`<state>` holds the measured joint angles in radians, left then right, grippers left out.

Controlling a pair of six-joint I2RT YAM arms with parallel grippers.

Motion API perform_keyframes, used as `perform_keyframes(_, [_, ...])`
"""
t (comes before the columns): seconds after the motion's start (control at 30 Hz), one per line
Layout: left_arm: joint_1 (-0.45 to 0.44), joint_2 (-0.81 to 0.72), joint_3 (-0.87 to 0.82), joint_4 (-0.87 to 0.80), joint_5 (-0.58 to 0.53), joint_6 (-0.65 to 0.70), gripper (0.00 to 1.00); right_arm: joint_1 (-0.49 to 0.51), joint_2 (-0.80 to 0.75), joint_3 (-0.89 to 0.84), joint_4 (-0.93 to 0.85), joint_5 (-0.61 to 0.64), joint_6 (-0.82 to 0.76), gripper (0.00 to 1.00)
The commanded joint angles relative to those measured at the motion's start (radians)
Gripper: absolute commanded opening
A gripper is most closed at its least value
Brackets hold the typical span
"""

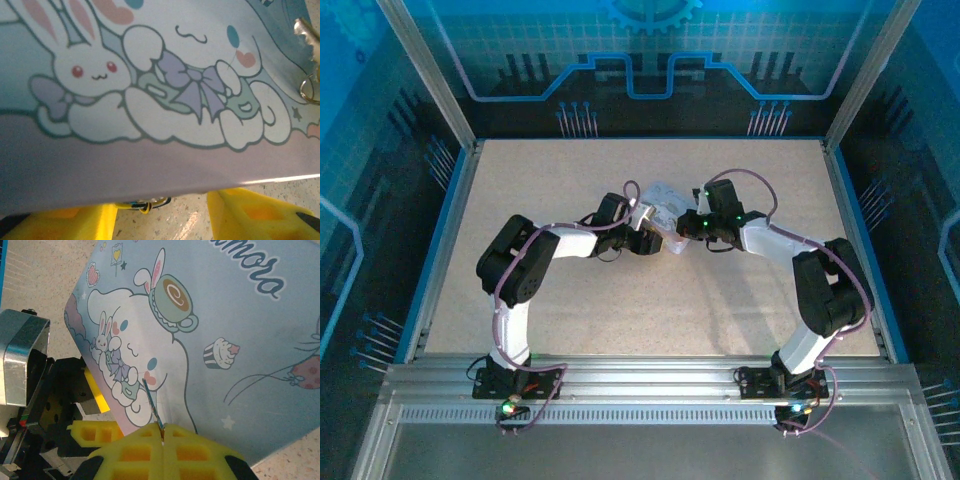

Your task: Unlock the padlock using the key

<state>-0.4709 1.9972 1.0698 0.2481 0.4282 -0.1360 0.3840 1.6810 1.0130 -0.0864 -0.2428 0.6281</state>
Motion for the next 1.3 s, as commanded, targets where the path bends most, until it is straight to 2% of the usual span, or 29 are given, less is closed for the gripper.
perform_keyframes(0.0, [0.004, 0.021, 0.033, 0.014, 0.037, -0.014, 0.50, 0.020, 0.043, -0.006, -0.087, 0.030, -0.002, 0.00])
perform_keyframes(0.17, [0.003, 0.024, 0.037, 0.012, 0.037, -0.018, 0.45, 0.026, 0.044, -0.007, -0.086, 0.032, -0.001, 0.00])
perform_keyframes(0.67, [0.003, 0.039, 0.051, 0.016, 0.037, -0.032, 0.40, 0.038, 0.055, 0.002, -0.085, 0.039, 0.009, 0.00])
perform_keyframes(0.9, [0.003, 0.030, 0.046, 0.020, 0.035, -0.040, 0.30, 0.043, 0.047, 0.003, -0.087, 0.045, 0.007, 0.00])
perform_keyframes(1.0, [0.003, 0.012, 0.039, 0.022, 0.035, -0.052, 0.26, 0.045, 0.018, -0.002, -0.074, 0.058, -0.006, 0.00])
perform_keyframes(1.27, [-0.007, -0.091, 0.005, -0.011, 0.048, -0.125, 0.26, 0.046, -0.171, -0.068, -0.085, 0.108, -0.129, 0.00])
